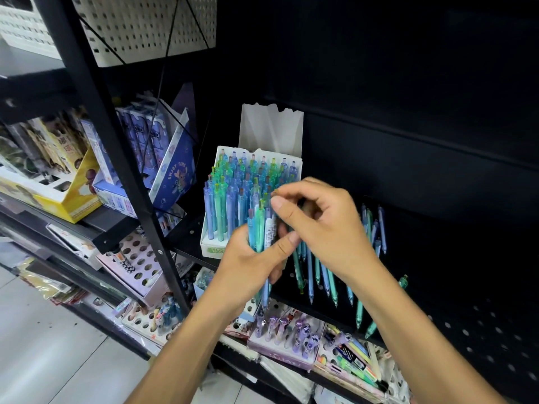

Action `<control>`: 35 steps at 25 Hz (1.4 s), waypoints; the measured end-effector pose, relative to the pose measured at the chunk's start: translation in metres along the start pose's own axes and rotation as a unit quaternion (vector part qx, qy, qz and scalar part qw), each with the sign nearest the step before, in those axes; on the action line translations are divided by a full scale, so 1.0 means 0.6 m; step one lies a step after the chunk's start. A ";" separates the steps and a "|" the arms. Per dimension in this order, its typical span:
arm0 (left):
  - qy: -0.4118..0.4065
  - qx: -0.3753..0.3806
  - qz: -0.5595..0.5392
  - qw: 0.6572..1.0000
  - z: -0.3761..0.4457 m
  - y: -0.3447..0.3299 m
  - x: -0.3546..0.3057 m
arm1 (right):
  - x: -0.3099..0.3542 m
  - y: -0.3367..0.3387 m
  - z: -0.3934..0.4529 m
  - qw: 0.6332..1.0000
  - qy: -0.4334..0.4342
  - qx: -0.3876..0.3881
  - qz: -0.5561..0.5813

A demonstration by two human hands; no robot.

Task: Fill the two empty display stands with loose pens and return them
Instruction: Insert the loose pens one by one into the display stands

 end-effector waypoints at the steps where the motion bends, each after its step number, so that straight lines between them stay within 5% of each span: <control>1: 0.007 0.019 0.000 1.000 -0.002 -0.005 0.005 | -0.010 -0.006 -0.001 0.997 -0.051 0.031 0.047; 6: 0.038 0.041 0.028 0.998 -0.009 -0.010 0.016 | -0.030 0.008 0.006 0.983 -0.134 0.036 0.124; 11: 0.012 -0.007 0.071 0.997 -0.002 0.032 -0.007 | -0.010 0.113 0.032 0.956 -0.077 -0.219 0.181; 13: 0.000 -0.065 0.068 0.996 0.006 0.070 -0.011 | -0.003 0.142 0.037 0.948 -0.033 -0.264 0.174; 18: -0.007 -0.106 0.039 0.994 0.008 0.087 -0.010 | -0.044 0.066 0.016 0.984 -0.032 -0.174 0.032; 26: 0.002 -0.079 0.027 0.997 0.005 0.064 -0.006 | -0.055 0.050 0.023 0.988 0.013 -0.151 -0.041; 32: 0.008 -0.069 0.015 0.997 0.006 0.050 -0.006 | -0.071 0.010 0.022 0.994 -0.005 -0.027 -0.106; 35: 0.021 -0.052 0.003 0.998 0.005 0.042 -0.004 | -0.045 0.025 0.021 0.984 0.039 -0.087 -0.150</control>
Point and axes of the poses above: each hand's wrist, its own z-axis towards the middle knuckle, its own y-axis out of the back of the hand, x = y × z, the point moved 9 cm from there along z, towards the middle knuckle, and after that the axes turned 11 degrees about -x, right-handed, at the moved point
